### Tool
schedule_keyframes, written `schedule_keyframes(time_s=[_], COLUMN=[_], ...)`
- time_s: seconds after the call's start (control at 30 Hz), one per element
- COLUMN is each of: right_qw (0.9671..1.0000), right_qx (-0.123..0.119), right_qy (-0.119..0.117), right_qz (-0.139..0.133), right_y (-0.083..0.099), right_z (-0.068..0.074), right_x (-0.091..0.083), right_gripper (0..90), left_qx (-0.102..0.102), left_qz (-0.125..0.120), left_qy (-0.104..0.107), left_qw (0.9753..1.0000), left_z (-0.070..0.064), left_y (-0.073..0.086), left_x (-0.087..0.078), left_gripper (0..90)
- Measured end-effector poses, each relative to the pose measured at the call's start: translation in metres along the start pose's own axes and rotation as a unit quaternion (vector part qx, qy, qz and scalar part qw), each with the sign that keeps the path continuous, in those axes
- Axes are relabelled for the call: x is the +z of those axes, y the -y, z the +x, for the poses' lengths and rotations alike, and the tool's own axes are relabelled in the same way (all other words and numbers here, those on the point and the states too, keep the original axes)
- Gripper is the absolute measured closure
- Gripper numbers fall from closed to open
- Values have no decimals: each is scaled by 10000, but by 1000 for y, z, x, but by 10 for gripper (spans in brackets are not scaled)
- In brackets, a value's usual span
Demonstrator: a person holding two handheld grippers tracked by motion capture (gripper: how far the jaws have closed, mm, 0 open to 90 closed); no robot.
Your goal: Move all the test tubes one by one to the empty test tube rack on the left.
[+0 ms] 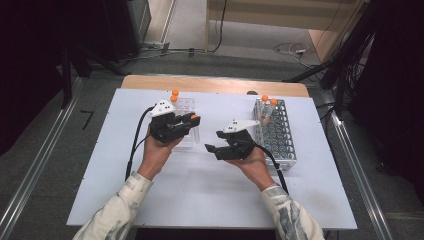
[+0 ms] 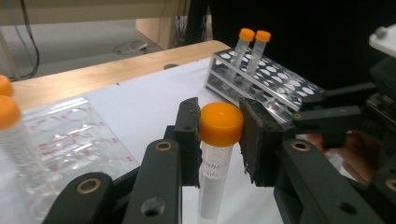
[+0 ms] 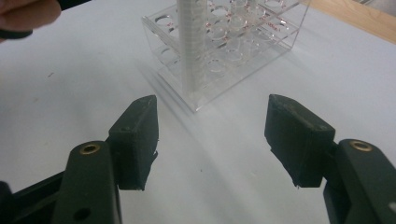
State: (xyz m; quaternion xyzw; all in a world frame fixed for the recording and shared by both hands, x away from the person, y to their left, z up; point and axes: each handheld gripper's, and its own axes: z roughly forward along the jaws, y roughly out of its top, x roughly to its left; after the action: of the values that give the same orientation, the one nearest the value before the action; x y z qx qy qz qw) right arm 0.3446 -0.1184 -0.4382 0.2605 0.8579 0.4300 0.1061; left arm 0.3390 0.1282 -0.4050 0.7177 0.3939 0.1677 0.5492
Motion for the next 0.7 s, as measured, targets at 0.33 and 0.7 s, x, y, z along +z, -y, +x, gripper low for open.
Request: schedule_keyframes(time_s=[0.33, 0.7], right_qw=[10000, 10000], right_qx=[3, 18], right_qy=[36, 33], right_qz=[-73, -66], right_y=[2, 4], right_z=[1, 1], right_x=[-8, -8], right_gripper=[335, 339], left_qx=[-161, -254], left_qz=[-168, -291], left_qy=[-275, -872], left_qw=[9994, 9954], left_z=[22, 55], left_y=[-19, -27], left_x=[-13, -16], left_gripper=[705, 705])
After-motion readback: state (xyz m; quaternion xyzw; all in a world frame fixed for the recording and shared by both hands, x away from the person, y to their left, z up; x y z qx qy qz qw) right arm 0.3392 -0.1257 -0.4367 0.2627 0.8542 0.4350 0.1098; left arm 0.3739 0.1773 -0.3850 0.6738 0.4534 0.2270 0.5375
